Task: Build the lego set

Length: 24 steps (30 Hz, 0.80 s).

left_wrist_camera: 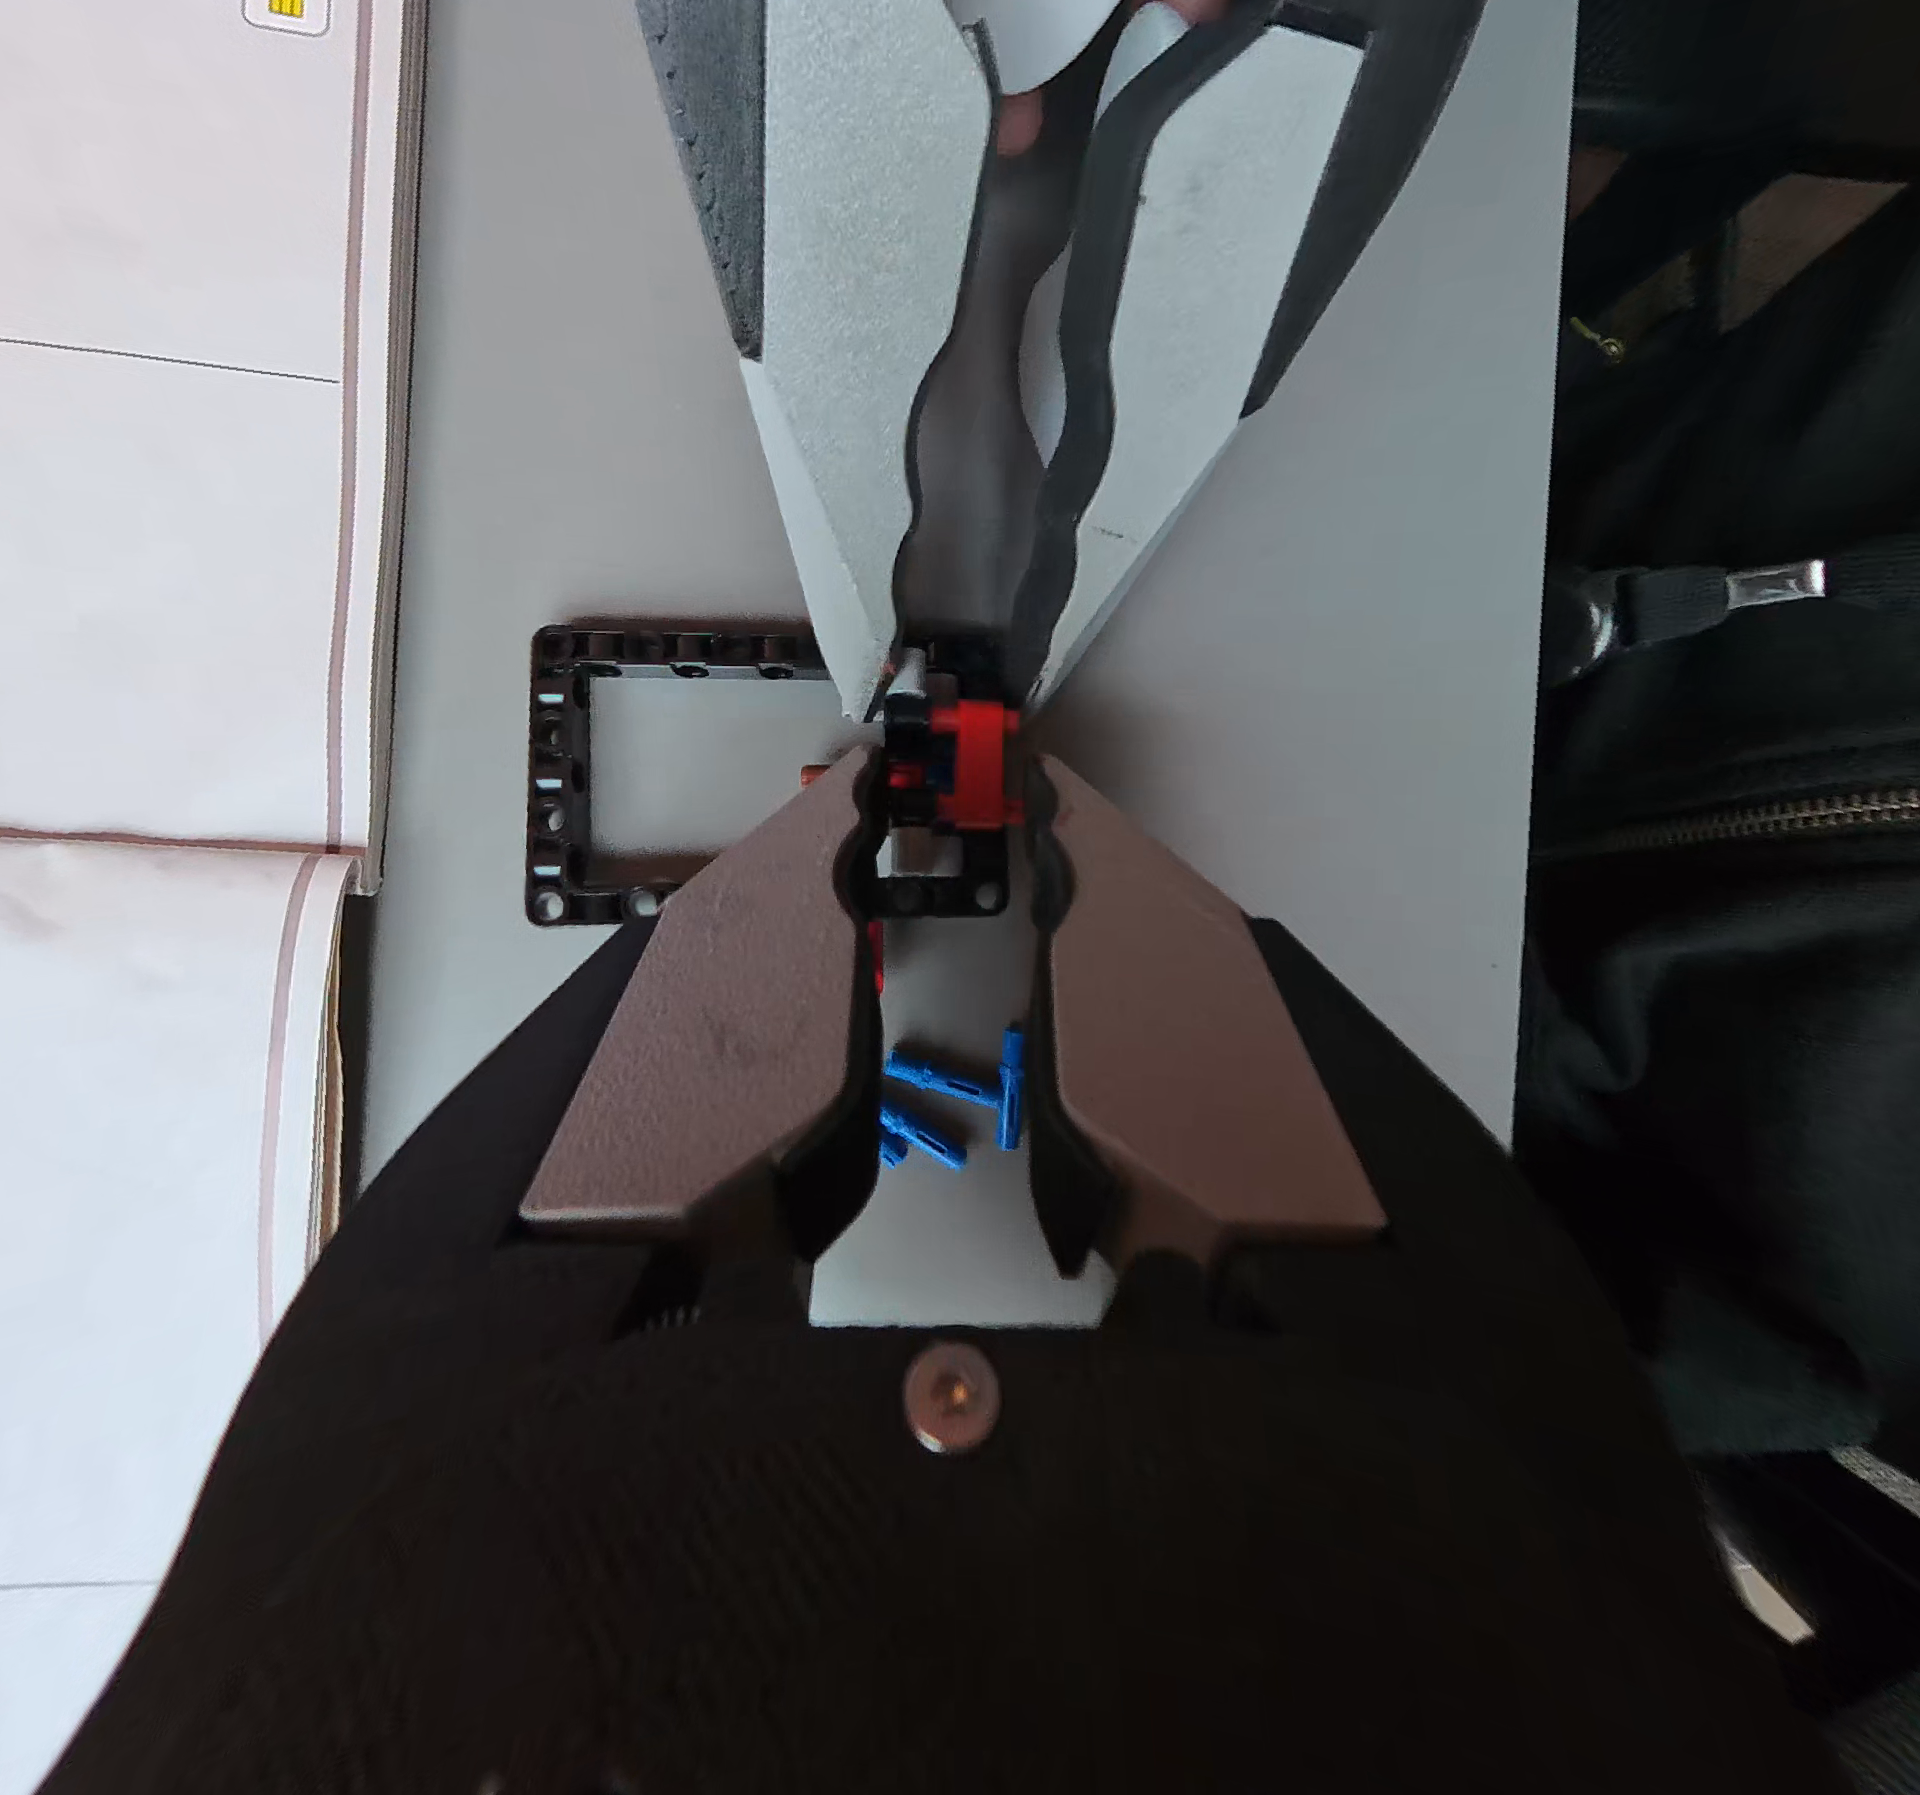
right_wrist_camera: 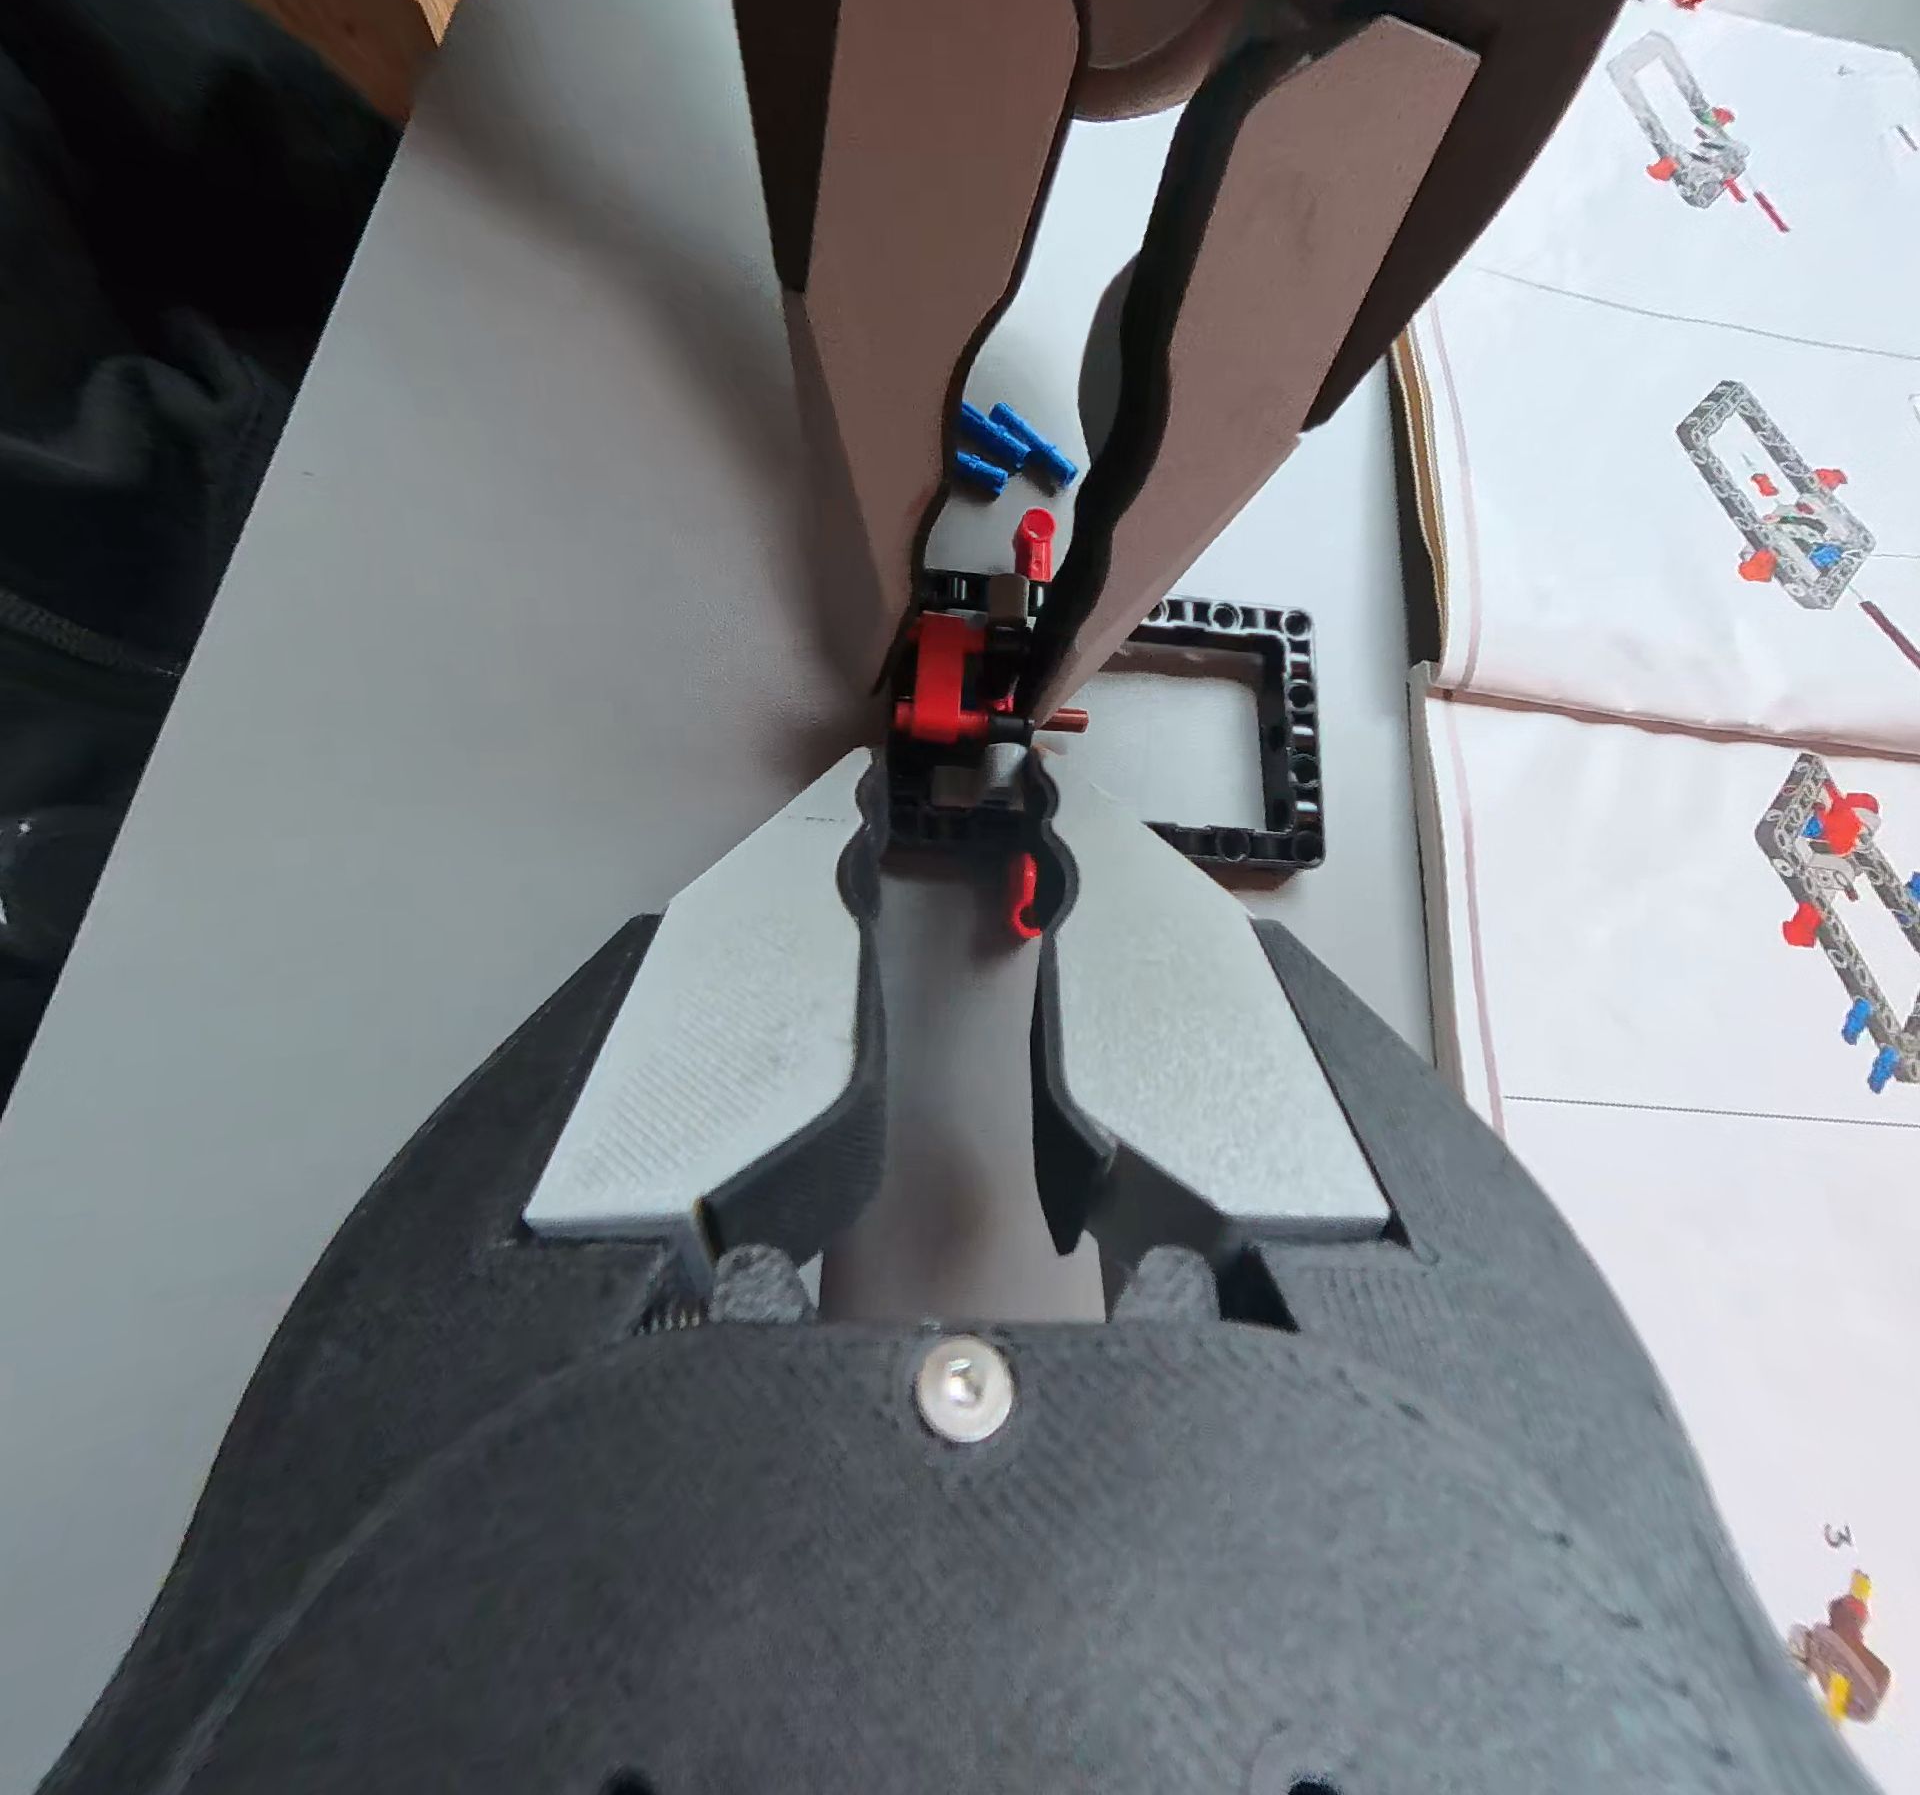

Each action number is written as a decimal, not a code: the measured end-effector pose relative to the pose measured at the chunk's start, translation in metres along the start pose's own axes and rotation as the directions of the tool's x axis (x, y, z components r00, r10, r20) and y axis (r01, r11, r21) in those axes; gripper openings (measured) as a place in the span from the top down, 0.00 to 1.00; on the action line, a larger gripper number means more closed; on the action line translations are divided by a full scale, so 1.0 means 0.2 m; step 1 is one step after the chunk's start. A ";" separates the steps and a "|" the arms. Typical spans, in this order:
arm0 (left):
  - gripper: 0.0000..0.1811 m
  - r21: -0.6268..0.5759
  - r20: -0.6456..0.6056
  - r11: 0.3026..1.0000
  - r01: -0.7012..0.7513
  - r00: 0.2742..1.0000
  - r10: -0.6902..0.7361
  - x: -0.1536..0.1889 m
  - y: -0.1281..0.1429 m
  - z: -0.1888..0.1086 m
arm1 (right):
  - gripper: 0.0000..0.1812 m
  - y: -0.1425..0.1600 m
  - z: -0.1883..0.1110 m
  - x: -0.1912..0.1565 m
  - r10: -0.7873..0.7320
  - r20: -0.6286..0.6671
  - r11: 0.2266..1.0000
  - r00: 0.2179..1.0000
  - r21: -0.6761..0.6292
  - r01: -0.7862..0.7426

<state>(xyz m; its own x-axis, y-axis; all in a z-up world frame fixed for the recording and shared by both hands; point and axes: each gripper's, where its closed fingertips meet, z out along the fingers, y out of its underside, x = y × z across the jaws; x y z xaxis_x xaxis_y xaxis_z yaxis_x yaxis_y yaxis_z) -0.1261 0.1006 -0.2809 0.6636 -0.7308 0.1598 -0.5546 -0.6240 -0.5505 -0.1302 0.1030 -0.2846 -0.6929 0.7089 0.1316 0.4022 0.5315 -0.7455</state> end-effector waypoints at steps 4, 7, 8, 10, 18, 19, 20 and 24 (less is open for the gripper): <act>0.87 -0.008 0.004 1.000 0.006 1.000 -0.006 0.01 -0.01 -0.01 | 0.88 0.00 0.00 -0.01 0.000 0.029 1.000 1.000 0.017 0.000; 0.89 -0.035 0.010 0.999 0.005 1.000 -0.004 -0.01 -0.01 -0.02 | 0.88 0.00 0.00 0.00 -0.002 0.038 1.000 0.999 0.029 0.001; 0.90 -0.043 0.003 0.999 0.013 1.000 -0.013 -0.01 0.00 -0.02 | 0.88 -0.01 0.00 0.00 -0.002 0.036 1.000 0.999 0.030 0.001; 0.89 -0.059 -0.011 0.998 0.028 1.000 -0.028 -0.01 0.01 -0.01 | 0.87 -0.02 0.00 0.01 -0.024 0.006 0.999 1.000 0.049 0.023; 0.89 -0.060 -0.074 0.998 0.018 0.997 -0.022 0.02 0.02 0.00 | 0.96 -0.04 0.01 0.00 -0.081 -0.013 0.995 0.997 0.066 0.081; 0.89 -0.066 -0.069 0.998 0.009 0.998 -0.014 0.02 0.02 -0.01 | 0.95 -0.04 0.01 -0.01 -0.085 -0.005 0.994 0.996 0.068 0.086; 0.89 -0.073 -0.057 0.997 0.004 0.998 -0.008 0.01 0.03 -0.01 | 0.92 -0.04 0.02 -0.01 -0.086 0.007 0.994 0.996 0.070 0.086; 0.89 -0.090 -0.073 0.996 -0.007 0.997 0.001 0.01 0.03 -0.01 | 0.90 -0.04 0.02 -0.01 -0.074 0.033 0.995 0.997 0.068 0.072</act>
<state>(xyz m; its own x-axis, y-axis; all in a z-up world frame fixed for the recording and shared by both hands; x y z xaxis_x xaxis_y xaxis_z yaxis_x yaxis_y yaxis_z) -0.1283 0.0955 -0.2821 0.6245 -0.7497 0.2190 -0.6027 -0.6410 -0.4753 -0.1334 0.0954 -0.2818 -0.7399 0.6522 0.1649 0.3099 0.5481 -0.7769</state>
